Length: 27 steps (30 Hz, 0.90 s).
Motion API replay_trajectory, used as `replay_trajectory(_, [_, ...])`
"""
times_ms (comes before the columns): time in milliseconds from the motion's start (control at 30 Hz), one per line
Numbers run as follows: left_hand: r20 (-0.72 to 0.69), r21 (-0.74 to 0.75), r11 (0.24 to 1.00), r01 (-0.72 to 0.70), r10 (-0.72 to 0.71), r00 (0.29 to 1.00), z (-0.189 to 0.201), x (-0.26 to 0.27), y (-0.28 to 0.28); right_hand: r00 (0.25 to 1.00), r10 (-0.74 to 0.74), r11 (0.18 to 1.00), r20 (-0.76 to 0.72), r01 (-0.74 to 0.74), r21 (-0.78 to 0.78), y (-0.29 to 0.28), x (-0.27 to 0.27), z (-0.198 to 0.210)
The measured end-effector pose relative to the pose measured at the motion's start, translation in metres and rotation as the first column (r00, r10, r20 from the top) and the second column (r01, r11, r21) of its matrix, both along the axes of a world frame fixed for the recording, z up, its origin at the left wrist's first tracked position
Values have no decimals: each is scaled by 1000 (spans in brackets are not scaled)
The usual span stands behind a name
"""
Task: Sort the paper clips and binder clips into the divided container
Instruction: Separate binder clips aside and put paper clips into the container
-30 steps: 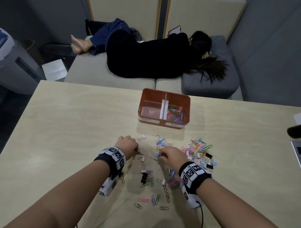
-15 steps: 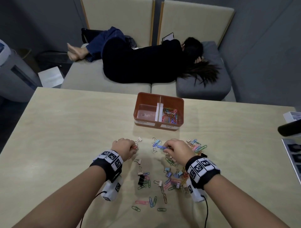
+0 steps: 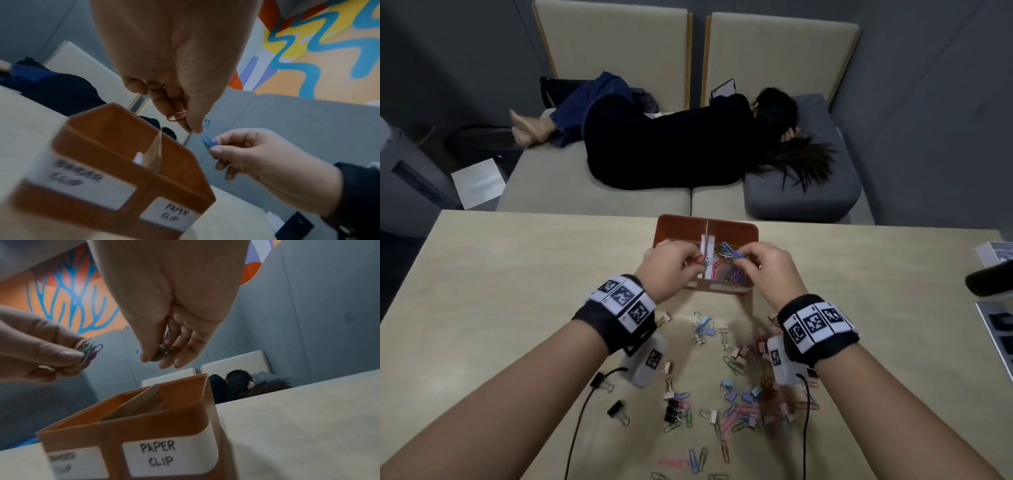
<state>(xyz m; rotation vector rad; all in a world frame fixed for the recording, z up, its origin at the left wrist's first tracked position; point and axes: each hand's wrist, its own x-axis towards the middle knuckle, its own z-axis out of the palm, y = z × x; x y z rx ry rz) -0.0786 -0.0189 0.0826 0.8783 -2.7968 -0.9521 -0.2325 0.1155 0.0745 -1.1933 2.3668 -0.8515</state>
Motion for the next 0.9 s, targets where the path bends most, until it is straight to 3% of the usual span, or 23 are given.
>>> replay_trajectory(233, [96,132,991,-37,24,995,-9,-64,6,997,-71,991,39,67,113,-26,-20,-11])
replay_trajectory(367, [65,108,993,-41,34,997,-7,-54,7,994,-77,997,71,76,17,-9,-15,-7])
replay_trajectory(467, [-12,158,987,-30,32,999,1,-25,12,995,-16,1000,98,18,-20,14,0,-4])
replay_trajectory(567, [-6,200,980,-21,22,1000,0,19,24,986,71,994,154,-82,67,42,23,-8])
replay_trajectory(767, [249,232,972,-27,-33,968,-47,115,60,964,203,923,172,-247,296,95,75,-43])
replay_trajectory(900, [353,270,962,-41,-59,934,-75,157,88,954,178,891,241,-260,371,121,103,-62])
